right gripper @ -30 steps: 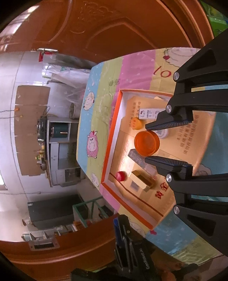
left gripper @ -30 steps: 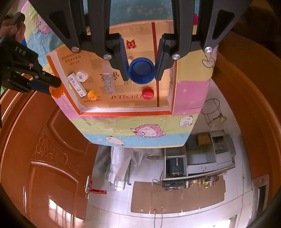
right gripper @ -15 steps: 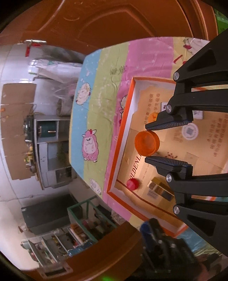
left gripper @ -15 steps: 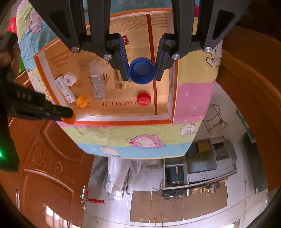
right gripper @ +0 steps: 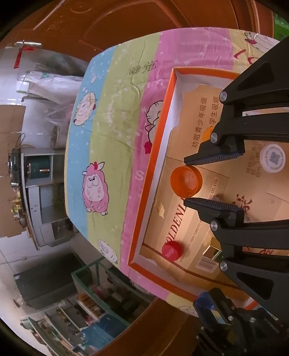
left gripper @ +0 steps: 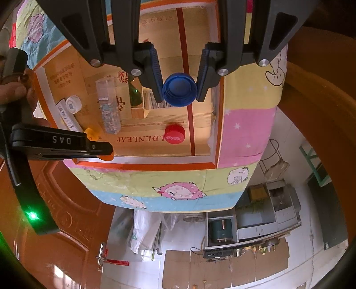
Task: Organize rigid objects
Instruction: 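Lower the blue cap into the tray and open the left gripper while the right gripper releases the orange cup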
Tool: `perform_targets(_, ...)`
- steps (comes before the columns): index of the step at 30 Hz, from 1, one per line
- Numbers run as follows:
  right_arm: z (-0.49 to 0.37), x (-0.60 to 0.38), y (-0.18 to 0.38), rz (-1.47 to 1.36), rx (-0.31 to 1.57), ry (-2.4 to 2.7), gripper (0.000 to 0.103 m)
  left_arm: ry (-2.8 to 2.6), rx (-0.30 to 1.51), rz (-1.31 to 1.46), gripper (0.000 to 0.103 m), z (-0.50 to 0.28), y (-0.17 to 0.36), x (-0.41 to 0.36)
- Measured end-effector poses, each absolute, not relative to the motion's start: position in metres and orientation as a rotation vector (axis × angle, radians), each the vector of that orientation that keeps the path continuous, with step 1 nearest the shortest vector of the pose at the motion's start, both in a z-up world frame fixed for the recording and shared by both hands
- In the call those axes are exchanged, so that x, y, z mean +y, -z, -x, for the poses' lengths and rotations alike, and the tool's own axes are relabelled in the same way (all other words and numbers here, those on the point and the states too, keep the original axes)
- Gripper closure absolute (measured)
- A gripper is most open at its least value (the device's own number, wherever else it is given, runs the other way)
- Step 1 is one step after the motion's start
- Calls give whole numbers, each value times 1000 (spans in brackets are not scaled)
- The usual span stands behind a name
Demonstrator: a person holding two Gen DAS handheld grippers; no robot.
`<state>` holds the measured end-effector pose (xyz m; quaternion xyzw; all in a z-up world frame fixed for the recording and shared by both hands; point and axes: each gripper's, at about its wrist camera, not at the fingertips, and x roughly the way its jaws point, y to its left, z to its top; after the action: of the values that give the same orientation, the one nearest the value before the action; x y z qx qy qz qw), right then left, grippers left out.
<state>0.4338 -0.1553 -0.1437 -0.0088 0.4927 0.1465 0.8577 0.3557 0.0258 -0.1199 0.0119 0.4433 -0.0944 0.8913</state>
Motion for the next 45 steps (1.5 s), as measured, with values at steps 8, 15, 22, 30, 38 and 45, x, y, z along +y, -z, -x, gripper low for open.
perform_targets(8, -440, -155, 156, 12, 1057, -297, 72, 188, 945, -26, 73, -365, 135, 26)
perform_targets(15, -444, -155, 163, 12, 1067, -296, 72, 187, 961, -36, 73, -371, 146, 22)
perform_targets(22, -445, -155, 169, 18, 1072, -287, 72, 189, 960, -37, 73, -372, 150, 21)
perform_targets(30, -446, -156, 170, 15, 1065, -285, 72, 182, 949, -58, 73, -374, 155, 17)
perform_targets(38, -444, -155, 170, 5, 1056, -284, 71, 175, 935, -75, 73, -373, 155, 14)
perform_targets(45, -443, -157, 168, -8, 1049, -284, 71, 172, 927, -93, 72, -372, 155, 11)
